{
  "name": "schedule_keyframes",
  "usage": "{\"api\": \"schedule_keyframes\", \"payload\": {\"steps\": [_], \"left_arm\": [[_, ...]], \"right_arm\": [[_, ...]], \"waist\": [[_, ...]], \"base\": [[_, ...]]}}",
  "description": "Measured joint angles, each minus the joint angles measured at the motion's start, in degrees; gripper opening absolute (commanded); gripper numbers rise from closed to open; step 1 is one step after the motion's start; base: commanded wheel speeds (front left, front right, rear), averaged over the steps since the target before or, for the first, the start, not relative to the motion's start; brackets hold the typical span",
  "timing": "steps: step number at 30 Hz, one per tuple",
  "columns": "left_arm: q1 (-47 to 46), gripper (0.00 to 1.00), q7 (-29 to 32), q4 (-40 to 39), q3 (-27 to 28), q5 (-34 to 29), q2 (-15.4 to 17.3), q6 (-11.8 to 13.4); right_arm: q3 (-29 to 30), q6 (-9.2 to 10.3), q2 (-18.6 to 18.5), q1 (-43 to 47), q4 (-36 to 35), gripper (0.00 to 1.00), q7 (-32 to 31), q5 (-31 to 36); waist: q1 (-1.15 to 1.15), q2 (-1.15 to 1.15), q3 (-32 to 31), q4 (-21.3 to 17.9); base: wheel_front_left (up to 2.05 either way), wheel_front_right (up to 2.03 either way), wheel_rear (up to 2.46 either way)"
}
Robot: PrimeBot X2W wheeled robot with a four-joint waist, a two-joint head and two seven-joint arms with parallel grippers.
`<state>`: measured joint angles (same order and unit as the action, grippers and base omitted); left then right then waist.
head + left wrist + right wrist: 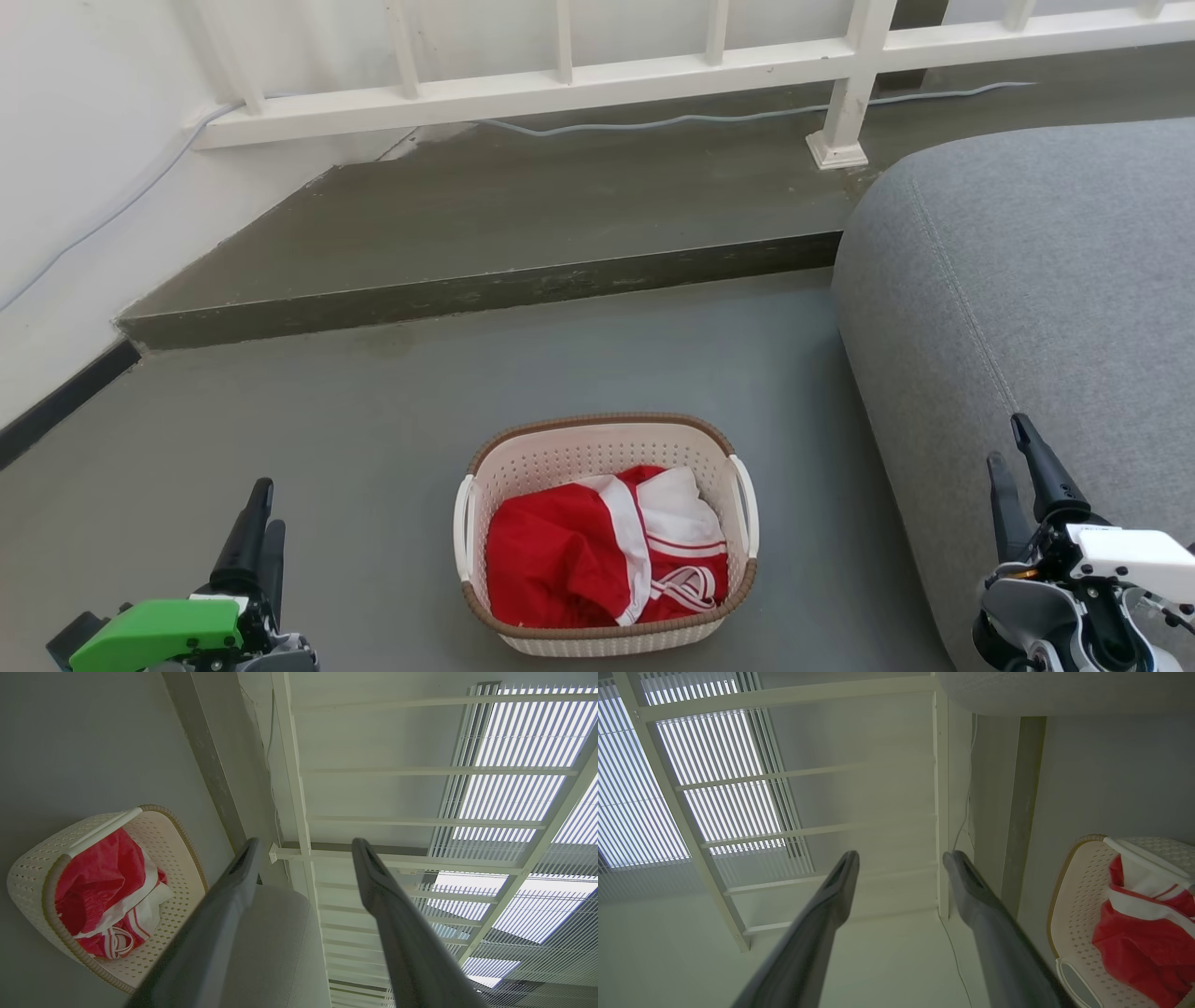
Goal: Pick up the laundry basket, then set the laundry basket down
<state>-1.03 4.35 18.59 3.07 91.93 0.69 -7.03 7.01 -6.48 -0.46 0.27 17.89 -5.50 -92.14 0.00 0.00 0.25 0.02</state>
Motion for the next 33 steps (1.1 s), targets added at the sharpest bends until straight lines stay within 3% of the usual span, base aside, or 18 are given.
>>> {"api": "schedule_keyframes", "payload": {"steps": [11,19,33], "left_arm": [[-0.13,1.0,-1.98,-1.05,-1.64,-0.56,0.07,0.0],[-0.3,1.0,-3.49,-2.15,-3.59,-4.75,0.32,0.0],[-1.69,1.0,-6.49,-4.3,-5.39,-20.39,2.16,0.0]], "right_arm": [[-0.55,0.0,-0.07,-0.09,-2.59,1.0,1.31,0.53],[-1.91,0.0,-1.4,-0.21,-4.82,1.0,3.01,3.6],[-7.25,-0.03,-6.77,-0.92,-7.44,1.0,7.57,17.37]], "waist": [[0.0,0.0,0.08,0.0],[0.0,0.0,0.19,0.03],[0.0,0.0,0.41,0.14]], "base": [[0.0,0.0,0.0],[0.0,0.0,0.0],[0.0,0.0,0.0]]}}
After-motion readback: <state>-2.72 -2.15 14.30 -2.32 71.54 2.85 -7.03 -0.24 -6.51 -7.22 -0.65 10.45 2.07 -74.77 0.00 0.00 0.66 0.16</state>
